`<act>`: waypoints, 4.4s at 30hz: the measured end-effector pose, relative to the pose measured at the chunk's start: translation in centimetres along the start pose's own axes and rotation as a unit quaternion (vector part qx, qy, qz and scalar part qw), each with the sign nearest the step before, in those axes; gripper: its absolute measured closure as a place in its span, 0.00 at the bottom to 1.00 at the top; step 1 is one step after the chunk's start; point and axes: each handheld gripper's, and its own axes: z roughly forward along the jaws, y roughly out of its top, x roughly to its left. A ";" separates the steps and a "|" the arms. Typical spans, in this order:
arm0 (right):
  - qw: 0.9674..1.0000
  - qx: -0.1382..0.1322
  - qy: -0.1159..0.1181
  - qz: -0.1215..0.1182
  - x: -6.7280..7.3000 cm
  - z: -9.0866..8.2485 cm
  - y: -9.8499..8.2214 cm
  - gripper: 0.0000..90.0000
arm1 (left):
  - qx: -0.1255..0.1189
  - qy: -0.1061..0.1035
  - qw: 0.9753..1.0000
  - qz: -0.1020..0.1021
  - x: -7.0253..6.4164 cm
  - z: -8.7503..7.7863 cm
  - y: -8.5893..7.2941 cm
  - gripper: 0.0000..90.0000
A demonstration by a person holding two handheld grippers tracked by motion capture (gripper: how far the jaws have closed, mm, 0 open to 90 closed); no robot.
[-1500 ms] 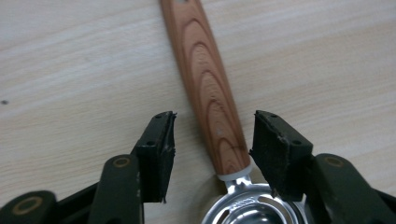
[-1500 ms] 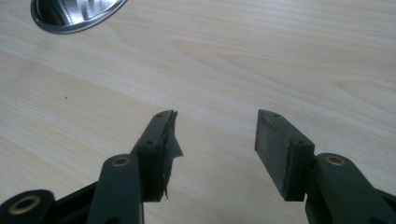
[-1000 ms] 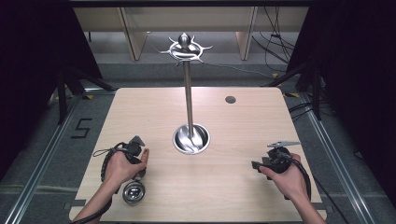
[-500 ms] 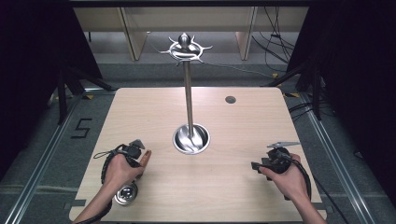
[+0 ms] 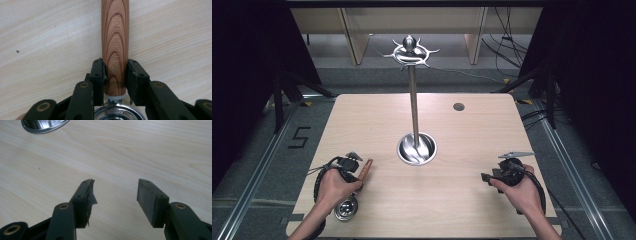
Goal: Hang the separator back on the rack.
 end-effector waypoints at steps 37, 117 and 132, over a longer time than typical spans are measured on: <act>0.999 -0.027 -0.031 -0.031 -0.3 -0.2 0.1 0.52 | -0.344 -0.100 0.933 0.039 -1.3 -5.4 -3.5 0.76; 0.998 -0.050 -0.043 -0.010 0.2 -0.6 0.2 0.51 | -0.470 -0.090 0.875 0.068 -5.1 -11.3 -1.1 0.76; 0.998 -0.051 -0.047 -0.009 0.2 -0.6 0.2 0.51 | -0.486 -0.090 0.866 0.073 -5.9 -11.8 -0.3 0.76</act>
